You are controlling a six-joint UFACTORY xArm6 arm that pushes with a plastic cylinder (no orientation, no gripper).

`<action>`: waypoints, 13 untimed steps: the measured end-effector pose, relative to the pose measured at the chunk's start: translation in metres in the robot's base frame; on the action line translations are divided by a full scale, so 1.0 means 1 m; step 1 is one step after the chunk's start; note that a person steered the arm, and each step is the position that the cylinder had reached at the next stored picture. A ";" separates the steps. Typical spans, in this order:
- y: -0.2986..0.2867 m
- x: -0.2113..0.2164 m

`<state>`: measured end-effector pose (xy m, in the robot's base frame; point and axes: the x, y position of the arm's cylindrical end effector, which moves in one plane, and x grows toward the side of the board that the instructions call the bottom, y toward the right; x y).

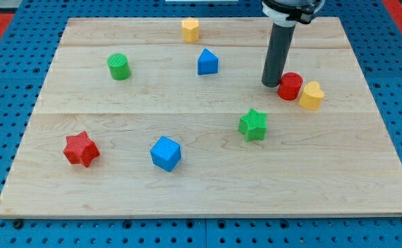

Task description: Push the yellow heart to the bottom right corner

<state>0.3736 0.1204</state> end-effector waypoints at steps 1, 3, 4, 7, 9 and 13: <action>0.007 -0.017; 0.066 -0.051; 0.087 -0.052; 0.090 0.006; 0.090 0.049; 0.037 -0.058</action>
<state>0.3157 0.1576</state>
